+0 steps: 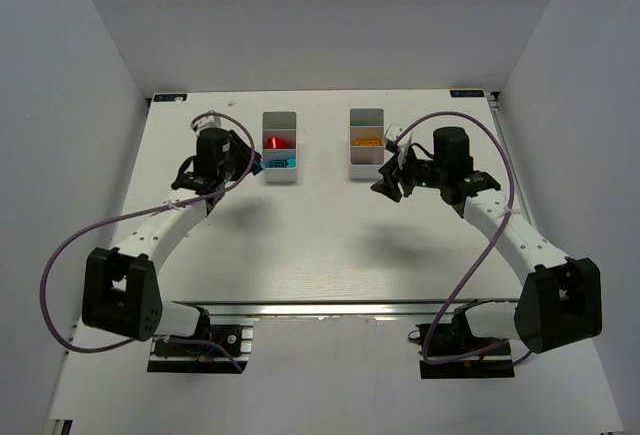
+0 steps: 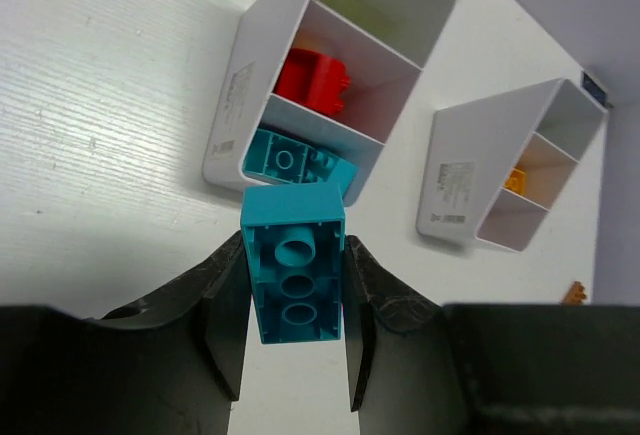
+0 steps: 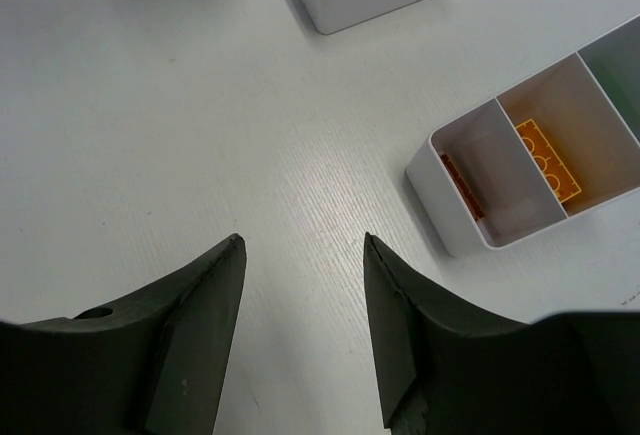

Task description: Sort the legos into containers by color

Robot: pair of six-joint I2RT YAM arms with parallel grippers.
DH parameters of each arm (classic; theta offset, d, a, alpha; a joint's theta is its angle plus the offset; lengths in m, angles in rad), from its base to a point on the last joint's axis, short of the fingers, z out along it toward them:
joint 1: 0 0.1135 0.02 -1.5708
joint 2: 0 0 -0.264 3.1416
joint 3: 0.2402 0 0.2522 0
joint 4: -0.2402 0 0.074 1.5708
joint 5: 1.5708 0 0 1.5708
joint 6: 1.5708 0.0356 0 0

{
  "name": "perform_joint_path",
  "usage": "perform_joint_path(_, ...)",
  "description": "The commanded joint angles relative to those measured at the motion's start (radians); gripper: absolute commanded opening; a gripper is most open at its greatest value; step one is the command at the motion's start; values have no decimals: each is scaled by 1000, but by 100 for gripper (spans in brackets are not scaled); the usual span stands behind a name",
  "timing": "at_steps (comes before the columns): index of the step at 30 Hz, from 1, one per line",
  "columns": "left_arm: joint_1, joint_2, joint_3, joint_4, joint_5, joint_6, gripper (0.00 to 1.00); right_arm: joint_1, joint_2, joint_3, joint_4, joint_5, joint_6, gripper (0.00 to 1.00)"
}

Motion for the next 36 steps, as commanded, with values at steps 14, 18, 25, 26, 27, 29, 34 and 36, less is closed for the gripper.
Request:
perform_joint_path(14,-264,207,151,207,-493,199,9,-7,-53,-40,-25,26,-21,57)
perform_joint_path(18,-269,222,88,358,-508,255,8,-7,-49,-45,-25,23,-22,57)
perform_joint_path(25,-269,268,48,509,-474,287,7,-8,-39,-51,-29,24,-39,57)
perform_joint_path(26,-269,289,53,508,-474,298,7,-7,-39,-51,-29,24,-39,58)
perform_joint_path(27,-269,297,59,505,-474,301,7,-7,-36,-51,-31,24,-39,58)
perform_joint_path(29,-269,313,62,511,-470,315,7,-8,-38,-51,-29,23,-41,58)
perform_joint_path(34,-269,360,73,505,-494,336,8,-7,-38,-53,-31,26,-44,58)
perform_joint_path(36,-267,374,70,506,-504,341,8,-8,-39,-54,-31,27,-45,58)
